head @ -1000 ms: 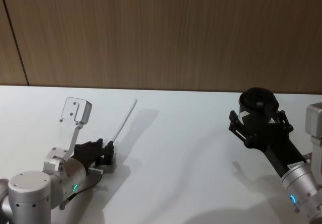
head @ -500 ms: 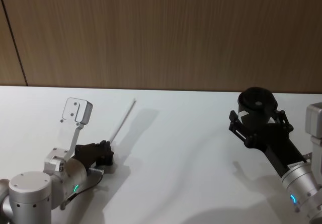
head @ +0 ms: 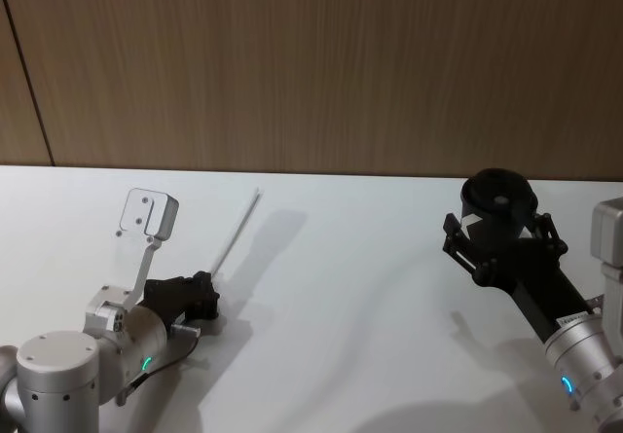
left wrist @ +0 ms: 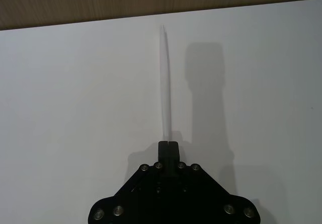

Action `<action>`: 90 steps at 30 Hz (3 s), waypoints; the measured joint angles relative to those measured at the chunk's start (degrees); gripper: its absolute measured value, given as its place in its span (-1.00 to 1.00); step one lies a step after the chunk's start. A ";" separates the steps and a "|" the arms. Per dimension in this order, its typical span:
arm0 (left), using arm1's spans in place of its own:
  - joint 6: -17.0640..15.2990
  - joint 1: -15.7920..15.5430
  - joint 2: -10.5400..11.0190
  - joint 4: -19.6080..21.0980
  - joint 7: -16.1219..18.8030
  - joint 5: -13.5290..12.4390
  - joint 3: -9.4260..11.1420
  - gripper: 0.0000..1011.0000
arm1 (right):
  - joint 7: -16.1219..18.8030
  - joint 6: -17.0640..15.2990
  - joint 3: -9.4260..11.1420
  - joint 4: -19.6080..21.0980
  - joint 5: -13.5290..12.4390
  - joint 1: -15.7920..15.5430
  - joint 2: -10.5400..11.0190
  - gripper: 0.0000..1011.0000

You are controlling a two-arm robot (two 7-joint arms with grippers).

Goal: Pick up the straw with one hand, pass it to the other hand, and insert it into the cup.

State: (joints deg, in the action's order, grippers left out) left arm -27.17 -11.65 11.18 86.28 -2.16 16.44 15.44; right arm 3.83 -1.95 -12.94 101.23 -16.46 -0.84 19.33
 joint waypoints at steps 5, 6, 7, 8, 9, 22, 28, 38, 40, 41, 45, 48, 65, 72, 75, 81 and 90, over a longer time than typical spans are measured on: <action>0.00 0.00 0.00 0.00 0.00 -0.01 -0.01 -1.00 | 0.00 0.00 0.00 0.00 0.00 0.00 0.00 0.98; 0.00 0.00 0.00 0.00 0.00 -0.02 -0.01 -1.00 | 0.00 0.00 0.00 0.00 0.00 0.00 0.00 0.98; 0.00 0.00 0.00 0.00 -0.01 -0.05 -0.02 -1.00 | 0.00 0.00 0.00 0.00 0.00 0.00 0.00 0.98; 0.01 0.00 0.01 0.00 -0.02 -0.06 -0.02 -1.00 | 0.00 0.00 0.00 0.00 0.00 0.00 0.00 0.98; 0.02 -0.01 0.04 0.00 -0.05 -0.08 0.00 -1.00 | 0.00 0.00 0.00 0.00 0.00 0.00 0.00 0.98; 3.15 -0.63 2.25 0.66 -3.54 -1.97 1.85 -1.00 | 0.00 0.00 0.00 0.00 0.00 0.00 0.00 0.98; 6.05 -1.23 3.86 1.50 -6.20 -3.37 3.19 -1.00 | 0.00 0.00 0.00 0.00 0.00 0.00 0.00 0.98; 10.68 -2.34 6.38 2.60 -11.13 -5.07 4.97 -1.00 | 0.00 0.00 0.00 0.00 0.00 0.00 0.00 0.98; 11.27 -2.53 6.68 2.65 -11.96 -5.24 5.18 -1.00 | 0.00 0.00 0.00 0.00 0.00 0.00 0.01 0.98; 11.51 -2.67 6.87 2.70 -12.34 -5.29 5.32 -1.00 | 0.00 0.00 0.00 0.00 0.00 0.00 0.00 0.98; 12.91 -3.49 7.71 2.71 -14.70 -5.56 5.92 -1.00 | 0.00 0.00 0.00 0.00 0.00 0.00 0.00 0.98; 13.55 -3.97 8.09 2.53 -16.02 -5.59 6.25 -1.00 | 0.00 0.00 0.00 0.00 0.00 0.00 0.00 0.98; 17.35 -8.77 9.29 -0.92 -24.39 -4.19 8.93 -1.00 | 0.00 0.00 0.00 0.00 0.00 0.00 0.00 0.98; 19.04 -10.18 9.25 -2.37 -26.96 -2.83 9.48 -1.00 | 0.00 0.00 0.00 0.00 0.00 0.00 0.00 0.98; 19.67 -10.67 9.21 -2.85 -27.80 -2.35 9.70 -1.00 | 0.00 0.00 0.00 0.00 0.00 0.00 0.00 0.98; 20.66 -11.33 9.16 -3.56 -28.92 -1.63 10.02 -1.00 | 0.00 0.00 0.00 0.00 0.00 0.00 0.00 0.98; 21.42 -11.88 9.11 -4.13 -29.82 -1.04 10.28 -1.00 | 0.00 0.00 0.00 0.00 0.00 0.00 0.00 0.98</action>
State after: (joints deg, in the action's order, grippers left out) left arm -5.74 -23.52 20.29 82.15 -31.98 15.40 25.72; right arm 3.83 -1.95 -12.94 101.23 -16.47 -0.84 19.33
